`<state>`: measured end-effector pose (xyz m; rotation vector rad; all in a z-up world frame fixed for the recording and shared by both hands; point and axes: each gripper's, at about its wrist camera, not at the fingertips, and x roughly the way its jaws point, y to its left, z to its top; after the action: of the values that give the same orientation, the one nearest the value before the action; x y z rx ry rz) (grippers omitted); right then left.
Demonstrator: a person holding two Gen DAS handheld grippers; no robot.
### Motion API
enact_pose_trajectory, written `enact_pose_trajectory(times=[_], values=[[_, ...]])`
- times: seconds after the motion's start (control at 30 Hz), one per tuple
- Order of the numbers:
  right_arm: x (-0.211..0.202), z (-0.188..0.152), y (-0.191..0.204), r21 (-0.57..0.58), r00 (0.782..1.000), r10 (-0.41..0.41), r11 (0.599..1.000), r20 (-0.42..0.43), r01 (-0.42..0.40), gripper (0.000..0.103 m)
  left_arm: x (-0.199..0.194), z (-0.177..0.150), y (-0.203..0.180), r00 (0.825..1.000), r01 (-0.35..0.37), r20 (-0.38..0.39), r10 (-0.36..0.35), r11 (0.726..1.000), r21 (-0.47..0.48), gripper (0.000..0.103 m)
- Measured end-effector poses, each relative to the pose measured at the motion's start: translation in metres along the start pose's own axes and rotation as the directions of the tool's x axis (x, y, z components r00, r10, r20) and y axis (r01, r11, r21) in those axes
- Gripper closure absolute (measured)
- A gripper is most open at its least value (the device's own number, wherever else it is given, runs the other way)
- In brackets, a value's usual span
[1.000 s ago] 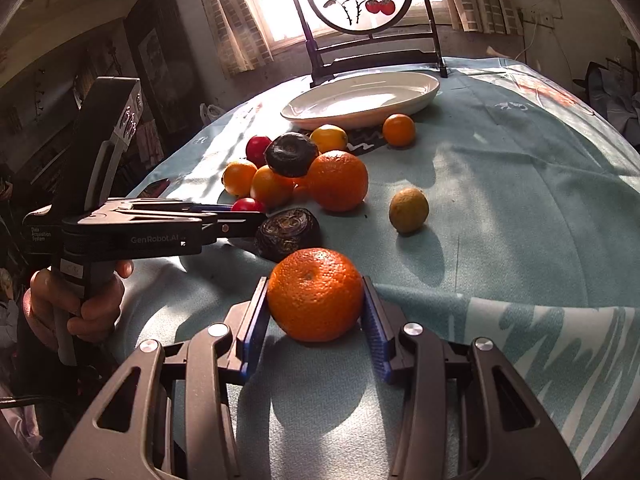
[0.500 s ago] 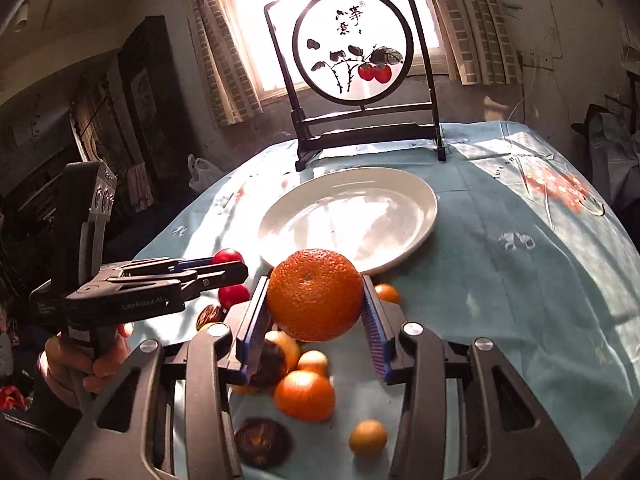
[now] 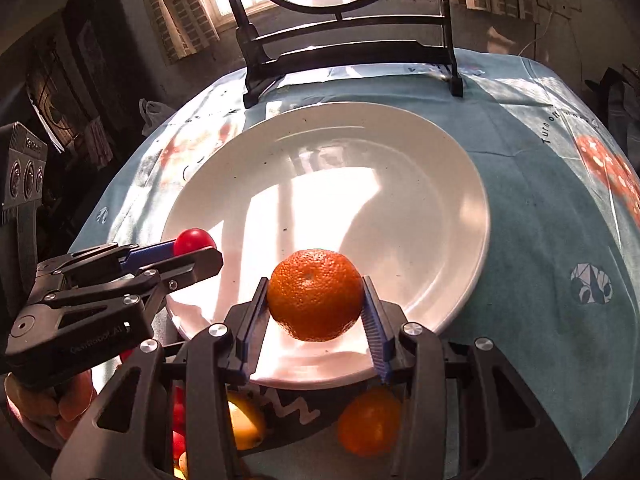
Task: Organize fruits
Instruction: 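Release the mandarin into the white plate with the right tool while the left tool drops a red tomato there, then close the right tool around an orange beside the plate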
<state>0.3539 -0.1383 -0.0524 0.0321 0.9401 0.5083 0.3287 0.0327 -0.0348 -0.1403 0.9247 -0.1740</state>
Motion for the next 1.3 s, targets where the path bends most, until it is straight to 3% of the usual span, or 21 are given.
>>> enact_pose_trajectory(times=[0.13,0.2,0.27,0.4,0.5,0.67,0.93,1.3], values=[[0.004,0.0,0.001,-0.003,1.0,-0.009,1.0,-0.011,0.009,0.058,0.003,0.0,-0.003,1.0,-0.022,-0.002,0.022,1.0,0.01,0.067],[0.0,0.0,0.0,-0.003,1.0,-0.012,1.0,0.001,0.012,0.055,-0.006,-0.001,-0.003,0.997,-0.073,0.035,0.072,0.997,0.013,0.036],[-0.013,-0.002,-0.003,0.006,0.999,0.007,1.0,0.035,-0.008,0.039,-0.023,-0.003,-0.002,0.992,-0.1,0.085,0.098,0.995,0.018,0.021],[-0.054,-0.015,-0.004,-0.013,0.987,0.02,1.0,0.158,-0.018,0.037,-0.062,-0.014,0.005,0.981,-0.092,0.173,0.09,0.996,0.001,0.005],[-0.074,-0.032,-0.007,-0.031,0.978,0.009,1.0,0.21,-0.002,0.037,-0.082,-0.031,0.013,0.968,-0.128,0.215,0.129,0.992,-0.017,0.003],[-0.072,-0.056,-0.018,0.005,0.988,-0.003,1.0,0.153,0.002,0.037,-0.097,-0.055,0.034,0.947,-0.215,0.232,0.223,0.975,-0.061,0.002],[-0.061,-0.066,-0.02,-0.007,0.994,-0.048,0.999,0.097,0.049,0.037,-0.093,-0.085,0.068,0.958,-0.209,0.169,0.233,0.967,-0.148,0.002],[-0.04,-0.069,-0.014,-0.066,0.997,-0.07,0.995,0.024,0.072,0.044,-0.097,-0.09,0.065,0.959,-0.198,0.18,0.22,0.971,-0.131,0.002]])
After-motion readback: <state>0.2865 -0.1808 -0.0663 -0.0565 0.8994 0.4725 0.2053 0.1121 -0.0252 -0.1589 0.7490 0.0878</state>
